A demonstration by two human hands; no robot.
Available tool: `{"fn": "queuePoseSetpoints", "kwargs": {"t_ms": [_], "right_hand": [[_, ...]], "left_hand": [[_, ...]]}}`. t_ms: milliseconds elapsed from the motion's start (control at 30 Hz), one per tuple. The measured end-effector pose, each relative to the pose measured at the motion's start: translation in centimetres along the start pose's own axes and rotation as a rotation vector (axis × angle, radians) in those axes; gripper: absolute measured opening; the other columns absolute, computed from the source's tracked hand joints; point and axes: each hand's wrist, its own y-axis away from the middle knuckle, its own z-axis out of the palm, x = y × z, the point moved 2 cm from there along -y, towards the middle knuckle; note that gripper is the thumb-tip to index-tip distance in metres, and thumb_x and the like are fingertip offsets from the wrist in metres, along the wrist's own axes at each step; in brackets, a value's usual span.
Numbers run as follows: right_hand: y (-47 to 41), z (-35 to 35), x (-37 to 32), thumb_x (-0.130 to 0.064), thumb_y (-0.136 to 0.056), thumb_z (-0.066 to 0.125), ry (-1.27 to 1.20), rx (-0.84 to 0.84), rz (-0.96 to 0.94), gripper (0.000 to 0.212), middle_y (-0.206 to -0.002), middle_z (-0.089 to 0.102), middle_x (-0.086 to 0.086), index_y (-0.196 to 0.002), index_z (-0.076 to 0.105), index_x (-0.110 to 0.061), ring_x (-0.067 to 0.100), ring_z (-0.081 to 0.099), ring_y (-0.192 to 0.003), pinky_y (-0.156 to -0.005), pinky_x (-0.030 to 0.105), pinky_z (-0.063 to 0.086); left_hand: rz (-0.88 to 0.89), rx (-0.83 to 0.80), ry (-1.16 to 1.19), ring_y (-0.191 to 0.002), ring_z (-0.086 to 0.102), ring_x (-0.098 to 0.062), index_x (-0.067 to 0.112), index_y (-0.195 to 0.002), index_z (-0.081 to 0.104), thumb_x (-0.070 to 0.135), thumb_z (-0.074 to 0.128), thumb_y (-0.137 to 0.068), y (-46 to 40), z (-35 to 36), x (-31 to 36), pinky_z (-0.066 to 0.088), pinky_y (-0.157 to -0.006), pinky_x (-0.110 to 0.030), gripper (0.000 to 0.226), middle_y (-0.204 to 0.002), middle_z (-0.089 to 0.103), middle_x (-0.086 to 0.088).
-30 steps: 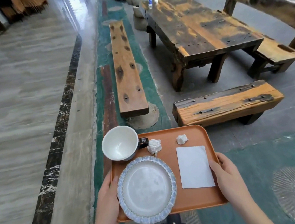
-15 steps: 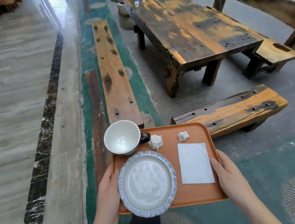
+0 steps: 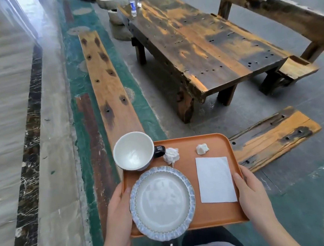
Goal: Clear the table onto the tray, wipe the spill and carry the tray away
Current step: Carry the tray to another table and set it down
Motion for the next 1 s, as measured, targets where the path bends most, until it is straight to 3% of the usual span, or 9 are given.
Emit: {"fn": "queuePoseSetpoints", "kwargs": {"t_ms": [133,267,400,467,567,700,900,1000], "right_hand": [[-3.9,1.5,-1.1,-0.034,-0.105,0.04,0.017,0.033,0.039,0.02,-0.103,0.057,-0.033,-0.103,0.052,-0.049,0.002,0.058,-0.096,-0.088,0.041,0.051],[-8.7,2.3,-2.1,-0.033,-0.105,0.041,0.016,0.046,0.061,0.02,-0.098,0.054,-0.034,-0.099,0.053,-0.048,0.0,0.056,-0.092,-0.086,0.039,0.048],[-14.6,3.0,-3.2,-0.035,-0.105,0.041,0.058,0.025,0.057,0.024,-0.11,0.063,-0.021,-0.122,0.057,-0.036,0.007,0.059,-0.101,-0.093,0.043,0.048],[-17.8,3.2,-4.3,-0.033,-0.105,0.041,0.051,0.002,0.04,0.023,-0.11,0.063,-0.021,-0.118,0.059,-0.038,0.005,0.058,-0.1,-0.091,0.041,0.047],[-22.7,2.9,-7.1,-0.025,-0.105,0.042,0.015,-0.052,0.002,0.025,-0.101,0.061,-0.028,-0.099,0.057,-0.044,-0.001,0.058,-0.093,-0.075,0.028,0.042],[-30.1,1.8,-9.9,-0.021,-0.104,0.045,0.007,-0.059,-0.059,0.026,-0.105,0.07,-0.019,-0.114,0.063,-0.037,0.004,0.064,-0.101,-0.087,0.034,0.05],[-38.8,0.4,-13.4,-0.022,-0.104,0.045,0.017,-0.075,-0.11,0.025,-0.104,0.071,-0.018,-0.117,0.064,-0.033,-0.001,0.064,-0.094,-0.078,0.03,0.047],[-41.7,0.2,-14.2,-0.022,-0.104,0.045,0.013,-0.072,-0.09,0.025,-0.101,0.071,-0.02,-0.114,0.064,-0.035,-0.006,0.062,-0.09,-0.075,0.03,0.046]], "left_hand": [[-0.021,-0.02,-0.014,-0.094,0.08,-0.023,0.04,-0.12,0.072,0.041,0.062,-0.101,-4.3,1.6,1.8,0.062,-0.086,-0.048,0.021,-0.108,0.082,0.004],[-0.03,-0.029,-0.017,-0.093,0.08,-0.02,0.039,-0.119,0.072,0.039,0.061,-0.102,-8.3,4.2,3.2,0.061,-0.084,-0.044,0.02,-0.105,0.082,0.006],[-0.039,-0.015,-0.021,-0.091,0.08,-0.022,0.036,-0.113,0.075,0.034,0.063,-0.102,-12.4,7.5,5.2,0.061,-0.083,-0.045,0.016,-0.104,0.082,0.002],[-0.042,0.007,-0.029,-0.089,0.08,-0.022,0.036,-0.111,0.075,0.032,0.065,-0.101,-14.8,9.5,6.1,0.062,-0.08,-0.044,0.015,-0.103,0.082,0.003],[-0.034,0.044,-0.024,-0.09,0.08,-0.021,0.039,-0.113,0.075,0.034,0.065,-0.101,-17.8,12.6,8.0,0.062,-0.079,-0.042,0.016,-0.104,0.082,0.004],[-0.003,0.079,-0.011,-0.095,0.078,-0.021,0.042,-0.113,0.073,0.035,0.062,-0.102,-21.7,17.6,10.8,0.06,-0.076,-0.038,0.017,-0.1,0.082,0.011],[-0.001,0.101,0.011,-0.088,0.078,-0.023,0.033,-0.112,0.075,0.026,0.06,-0.104,-26.7,24.0,13.5,0.059,-0.07,-0.036,0.018,-0.098,0.083,0.003],[-0.014,0.095,0.018,-0.092,0.079,-0.027,0.028,-0.119,0.074,0.03,0.062,-0.103,-28.6,26.1,14.4,0.062,-0.076,-0.042,0.021,-0.105,0.082,-0.002]]}}
